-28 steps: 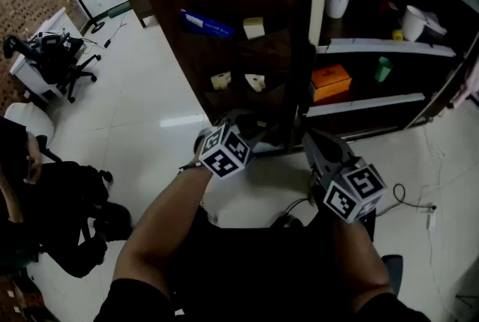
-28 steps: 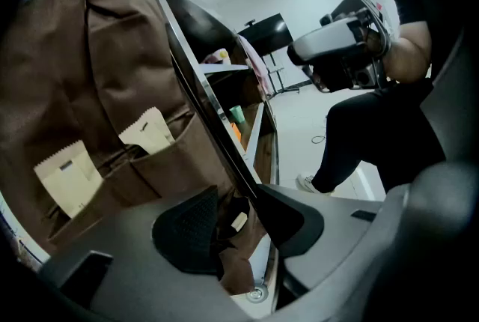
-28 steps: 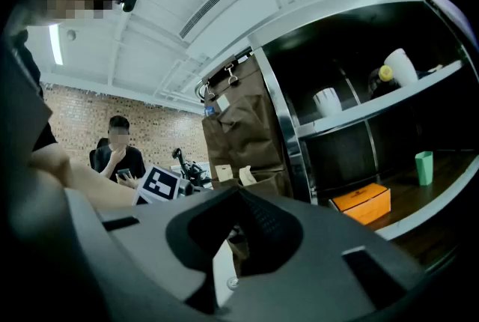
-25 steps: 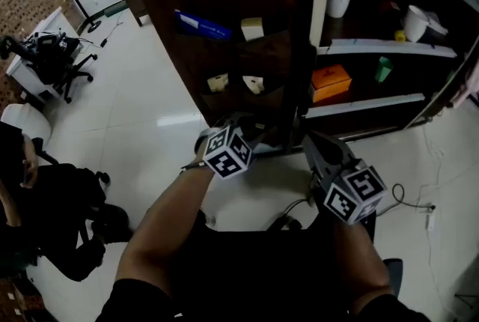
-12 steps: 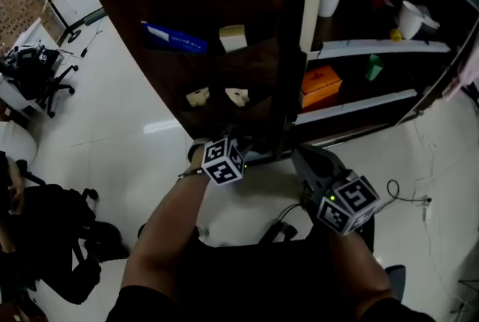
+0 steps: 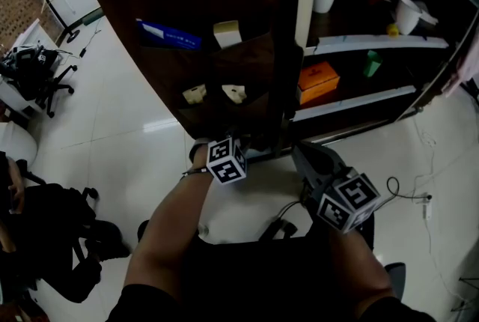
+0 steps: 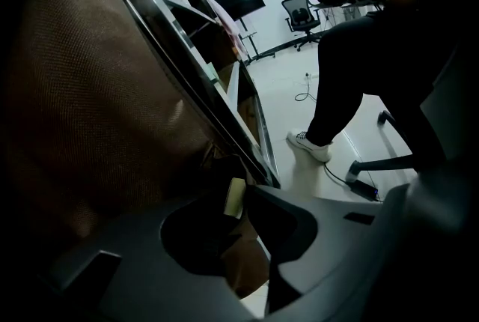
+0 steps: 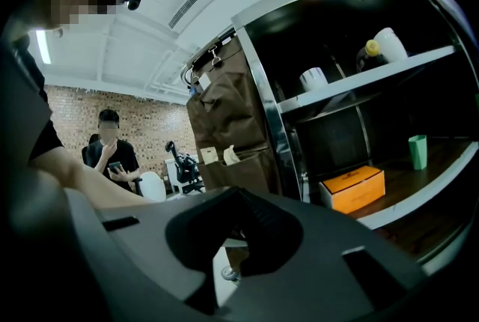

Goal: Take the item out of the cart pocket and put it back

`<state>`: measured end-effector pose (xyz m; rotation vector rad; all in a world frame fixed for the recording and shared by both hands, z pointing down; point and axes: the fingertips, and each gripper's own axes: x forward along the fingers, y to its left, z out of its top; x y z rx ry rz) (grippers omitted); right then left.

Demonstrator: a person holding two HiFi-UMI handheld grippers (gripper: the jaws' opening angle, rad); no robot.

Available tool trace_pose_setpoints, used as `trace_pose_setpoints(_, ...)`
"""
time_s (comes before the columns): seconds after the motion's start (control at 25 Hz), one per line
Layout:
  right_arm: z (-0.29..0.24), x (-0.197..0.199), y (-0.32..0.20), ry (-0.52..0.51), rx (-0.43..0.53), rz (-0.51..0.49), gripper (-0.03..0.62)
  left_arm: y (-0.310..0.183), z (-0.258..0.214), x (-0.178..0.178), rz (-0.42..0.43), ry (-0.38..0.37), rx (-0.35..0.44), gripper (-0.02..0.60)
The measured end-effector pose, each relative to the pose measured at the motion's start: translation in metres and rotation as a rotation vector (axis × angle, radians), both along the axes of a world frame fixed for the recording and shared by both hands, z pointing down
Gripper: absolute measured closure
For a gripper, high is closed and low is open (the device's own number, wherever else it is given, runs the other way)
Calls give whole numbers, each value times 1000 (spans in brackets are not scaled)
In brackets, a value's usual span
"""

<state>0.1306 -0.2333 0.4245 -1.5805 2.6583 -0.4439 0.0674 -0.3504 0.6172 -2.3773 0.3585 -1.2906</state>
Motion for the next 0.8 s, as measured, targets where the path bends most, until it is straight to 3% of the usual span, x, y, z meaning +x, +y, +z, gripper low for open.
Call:
trace_pose_setpoints(0.24, -6, -1, 2, -4, 14, 8, 576, 6, -1, -2, 7, 0, -16, 511)
trace_pose_setpoints(0.8, -14, -10, 11, 4, 35, -1, 576, 2, -67, -8, -139, 220, -47, 529)
